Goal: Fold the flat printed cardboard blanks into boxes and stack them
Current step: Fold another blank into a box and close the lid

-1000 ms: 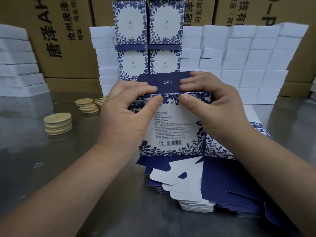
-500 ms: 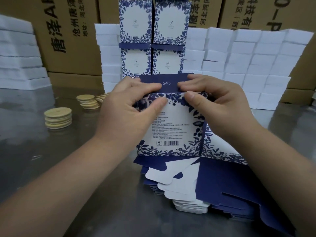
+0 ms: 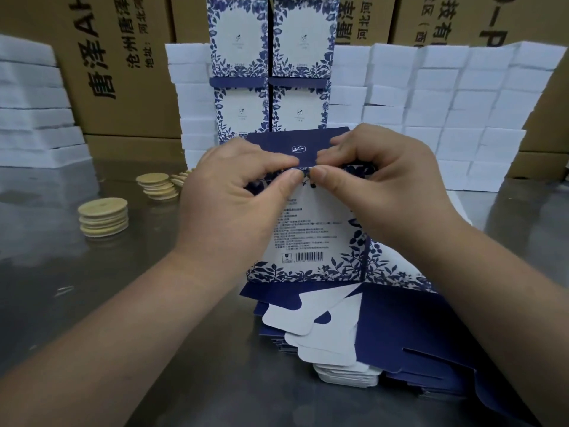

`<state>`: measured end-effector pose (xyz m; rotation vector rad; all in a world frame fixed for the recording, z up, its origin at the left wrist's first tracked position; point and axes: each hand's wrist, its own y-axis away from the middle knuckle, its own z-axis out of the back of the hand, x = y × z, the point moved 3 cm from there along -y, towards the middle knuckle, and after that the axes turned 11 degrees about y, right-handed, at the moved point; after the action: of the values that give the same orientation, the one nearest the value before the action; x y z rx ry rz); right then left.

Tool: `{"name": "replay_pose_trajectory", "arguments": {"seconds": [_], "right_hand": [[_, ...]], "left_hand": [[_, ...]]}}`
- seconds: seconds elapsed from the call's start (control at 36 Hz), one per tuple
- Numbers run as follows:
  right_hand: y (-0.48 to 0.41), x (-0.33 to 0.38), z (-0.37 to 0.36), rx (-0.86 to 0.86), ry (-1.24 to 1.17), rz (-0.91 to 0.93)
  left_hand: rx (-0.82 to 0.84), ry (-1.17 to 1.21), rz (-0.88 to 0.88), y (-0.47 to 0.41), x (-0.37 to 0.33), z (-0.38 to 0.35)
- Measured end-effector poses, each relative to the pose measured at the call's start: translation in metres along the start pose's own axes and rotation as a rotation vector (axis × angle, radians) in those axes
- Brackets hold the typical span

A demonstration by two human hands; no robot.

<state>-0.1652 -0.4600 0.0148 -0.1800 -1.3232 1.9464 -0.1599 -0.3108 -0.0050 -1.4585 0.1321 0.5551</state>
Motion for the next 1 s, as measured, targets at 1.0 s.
{"name": "replay_pose_trajectory", "arguments": {"seconds": [1.0], "right_hand": [[0.000,-0.062,0.012,-0.213,-0.399,-0.783]], "left_hand": [[0.027,0.105,0.033,0.016,0.029,0.008]]}}
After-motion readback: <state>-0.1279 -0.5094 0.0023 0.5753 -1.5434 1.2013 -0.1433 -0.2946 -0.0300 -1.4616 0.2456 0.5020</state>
